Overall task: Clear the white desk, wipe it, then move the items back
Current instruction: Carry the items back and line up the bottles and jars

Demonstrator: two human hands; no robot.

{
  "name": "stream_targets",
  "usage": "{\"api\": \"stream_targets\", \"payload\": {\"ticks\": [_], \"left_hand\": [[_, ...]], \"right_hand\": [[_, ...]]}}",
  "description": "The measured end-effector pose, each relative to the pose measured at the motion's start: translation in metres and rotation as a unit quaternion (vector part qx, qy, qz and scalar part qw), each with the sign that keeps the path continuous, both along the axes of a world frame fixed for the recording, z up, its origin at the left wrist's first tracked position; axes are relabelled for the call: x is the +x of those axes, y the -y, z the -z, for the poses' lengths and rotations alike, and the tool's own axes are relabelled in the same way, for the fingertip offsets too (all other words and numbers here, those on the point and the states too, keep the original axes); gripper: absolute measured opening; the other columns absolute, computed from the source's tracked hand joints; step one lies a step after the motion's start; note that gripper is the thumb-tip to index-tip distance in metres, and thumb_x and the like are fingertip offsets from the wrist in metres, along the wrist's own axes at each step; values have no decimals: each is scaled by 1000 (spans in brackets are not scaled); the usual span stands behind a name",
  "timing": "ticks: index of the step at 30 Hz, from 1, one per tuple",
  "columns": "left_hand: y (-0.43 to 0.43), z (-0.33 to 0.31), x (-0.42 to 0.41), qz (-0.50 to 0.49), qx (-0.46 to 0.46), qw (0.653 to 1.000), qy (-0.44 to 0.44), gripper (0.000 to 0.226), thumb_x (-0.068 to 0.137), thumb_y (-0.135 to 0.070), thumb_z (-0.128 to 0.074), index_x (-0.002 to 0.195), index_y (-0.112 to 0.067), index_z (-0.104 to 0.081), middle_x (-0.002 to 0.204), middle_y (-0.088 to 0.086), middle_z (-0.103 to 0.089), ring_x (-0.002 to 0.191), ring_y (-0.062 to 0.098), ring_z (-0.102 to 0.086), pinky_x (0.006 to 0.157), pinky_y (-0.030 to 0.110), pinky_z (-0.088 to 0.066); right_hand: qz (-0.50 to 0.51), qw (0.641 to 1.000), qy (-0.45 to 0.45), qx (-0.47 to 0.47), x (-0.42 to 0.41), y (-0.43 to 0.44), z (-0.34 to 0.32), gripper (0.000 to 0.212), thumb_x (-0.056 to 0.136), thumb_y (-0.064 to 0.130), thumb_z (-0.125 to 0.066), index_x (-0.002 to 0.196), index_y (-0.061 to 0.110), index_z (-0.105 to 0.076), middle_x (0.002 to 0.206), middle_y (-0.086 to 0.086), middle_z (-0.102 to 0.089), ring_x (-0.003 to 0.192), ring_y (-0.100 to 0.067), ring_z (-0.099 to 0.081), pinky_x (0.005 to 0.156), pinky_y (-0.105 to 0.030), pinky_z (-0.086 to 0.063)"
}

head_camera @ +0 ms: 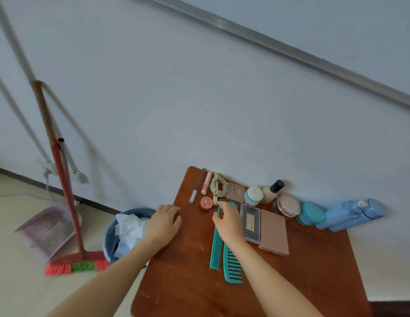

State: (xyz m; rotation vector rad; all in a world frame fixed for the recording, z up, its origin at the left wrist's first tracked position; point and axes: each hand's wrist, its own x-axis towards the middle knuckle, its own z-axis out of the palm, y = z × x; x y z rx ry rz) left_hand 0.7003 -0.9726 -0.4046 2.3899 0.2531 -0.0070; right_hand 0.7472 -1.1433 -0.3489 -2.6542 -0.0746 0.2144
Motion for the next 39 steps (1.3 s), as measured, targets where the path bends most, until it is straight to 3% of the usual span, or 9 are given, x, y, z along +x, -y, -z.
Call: {"api": "stream_targets", "payload": {"ticks": [5, 9, 13, 17, 21, 26, 30, 34, 39], "left_hand": [[6, 11, -8, -1, 41, 999, -16, 36, 95, -32, -37, 128, -24, -51, 142, -10, -41, 130, 8, -30, 108, 23, -26], [11, 13, -10, -21, 34, 999, -18, 35, 95, -32, -37, 128, -28, -50, 143, -14, -38, 131, 5, -28, 110, 23, -23], [9, 12, -6, -43, 26, 999, -8, 34, 95, -30, -38, 125, -26, -53, 137, -12, -46, 126, 4, -34, 106, 20, -27], [8, 5, 5, -82, 10, 996, 14, 29, 94, -25, -41, 116, -23, -60, 119, -7, -60, 107, 6, -49, 92, 17, -36], [13, -4, 24, -123, 5, 992, 9, 26, 94, -24, -41, 105, -21, -65, 106, -4, -65, 97, 10, -54, 85, 25, -45], [33, -20, 64, -138, 18, 990, 15, 29, 93, -28, -41, 115, -17, -58, 118, 1, -59, 109, 18, -48, 88, 32, -43], [52, -28, 107, -118, 59, 991, -20, 39, 93, -38, -43, 124, -14, -47, 123, 7, -50, 113, 22, -44, 87, 31, -42], [63, -26, 132, -97, 93, 989, -63, 44, 90, -28, -48, 130, -14, -38, 123, 11, -46, 113, 25, -43, 90, 32, -42], [60, -19, 135, -113, 59, 990, -65, 33, 85, -22, -52, 116, -15, -45, 114, 9, -49, 106, 23, -45, 79, 30, -43]], "right_hand": [[-39, 998, 52, 19, 62, -12, 0, 26, 88, 17, -56, 113, 15, -56, 109, -2, -61, 91, -12, -57, 64, -13, -41], [-64, 996, 46, -42, 94, -18, 5, 33, 87, 20, -57, 119, 13, -53, 112, -5, -62, 102, -20, -59, 81, -29, -52], [-96, 990, 25, -104, 104, -19, 12, 52, 85, 24, -59, 133, 16, -38, 122, -5, -58, 110, -21, -57, 85, -33, -51], [-105, 988, 26, -114, 106, -25, 20, 61, 83, 31, -62, 136, 18, -34, 124, -5, -56, 115, -23, -54, 93, -39, -47], [-85, 992, 54, -70, 104, -24, 22, 52, 84, 20, -61, 131, 21, -39, 119, -3, -59, 112, -21, -54, 95, -39, -42], [-55, 995, 88, 16, 98, -7, 14, 54, 83, 16, -62, 132, 17, -41, 116, -3, -60, 109, -19, -54, 94, -36, -43], [-52, 991, 110, 56, 91, 11, 6, 43, 79, 11, -64, 120, 11, -51, 105, -8, -62, 98, -23, -58, 89, -39, -45], [-48, 990, 91, 99, 84, 24, 5, 42, 80, 8, -63, 120, 10, -52, 106, -8, -59, 98, -20, -53, 83, -27, -43], [-48, 987, 88, 129, 80, 28, 6, 41, 81, 8, -63, 121, 11, -52, 104, -5, -57, 95, -15, -53, 80, -21, -44]]}}
